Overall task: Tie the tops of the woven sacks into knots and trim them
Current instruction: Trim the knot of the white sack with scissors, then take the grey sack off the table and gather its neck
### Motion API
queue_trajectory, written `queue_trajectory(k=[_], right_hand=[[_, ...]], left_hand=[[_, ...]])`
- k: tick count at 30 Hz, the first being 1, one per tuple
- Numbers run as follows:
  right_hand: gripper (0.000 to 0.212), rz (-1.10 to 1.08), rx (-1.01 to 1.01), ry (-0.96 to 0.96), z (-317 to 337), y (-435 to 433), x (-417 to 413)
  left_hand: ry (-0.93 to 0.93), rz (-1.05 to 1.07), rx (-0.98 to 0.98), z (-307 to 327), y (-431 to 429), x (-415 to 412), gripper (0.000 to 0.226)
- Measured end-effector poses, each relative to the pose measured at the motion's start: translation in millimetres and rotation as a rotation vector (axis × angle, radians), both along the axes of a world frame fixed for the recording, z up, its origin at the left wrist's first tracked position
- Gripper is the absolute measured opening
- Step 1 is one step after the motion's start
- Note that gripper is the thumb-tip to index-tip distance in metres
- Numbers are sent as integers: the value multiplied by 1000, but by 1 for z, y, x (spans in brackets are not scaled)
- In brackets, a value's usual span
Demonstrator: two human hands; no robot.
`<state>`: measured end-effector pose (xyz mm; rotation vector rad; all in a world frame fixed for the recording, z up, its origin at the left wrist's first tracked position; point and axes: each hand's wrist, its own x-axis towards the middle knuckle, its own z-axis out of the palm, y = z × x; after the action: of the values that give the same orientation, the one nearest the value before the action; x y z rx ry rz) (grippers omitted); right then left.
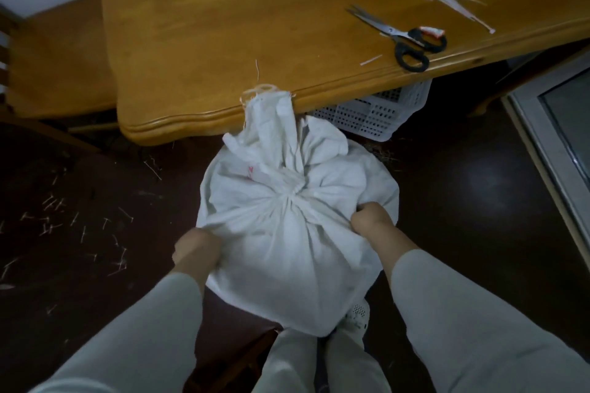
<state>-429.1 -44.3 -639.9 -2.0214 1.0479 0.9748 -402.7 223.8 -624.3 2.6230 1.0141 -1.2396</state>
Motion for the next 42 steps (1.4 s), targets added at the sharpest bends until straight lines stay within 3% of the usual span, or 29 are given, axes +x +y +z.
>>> queue_trajectory(k=[9, 14, 21, 27, 31, 36, 42], right_hand=[[19, 44, 57, 57, 0, 16, 6], [21, -93, 162, 139, 10, 26, 10], [27, -11, 59, 64, 38, 22, 9], [13, 49, -1, -142, 84, 10, 19], [34, 43, -25, -279, 128, -12, 22], [23, -6, -25, -407, 191, -52, 32], [34, 42, 7, -605, 256, -147, 42]], left_hand=[[-77, 107, 41, -7, 20, 14, 36], [-178, 365, 9, 10, 2, 12, 56], [-225, 244, -92, 43, -28, 16, 62], [-412, 54, -232, 96, -62, 21, 60], [-530, -41, -268, 137, -87, 27, 51], [-632, -149, -307, 186, -136, 37, 45], [-705, -215, -379, 239, -238, 46, 52]])
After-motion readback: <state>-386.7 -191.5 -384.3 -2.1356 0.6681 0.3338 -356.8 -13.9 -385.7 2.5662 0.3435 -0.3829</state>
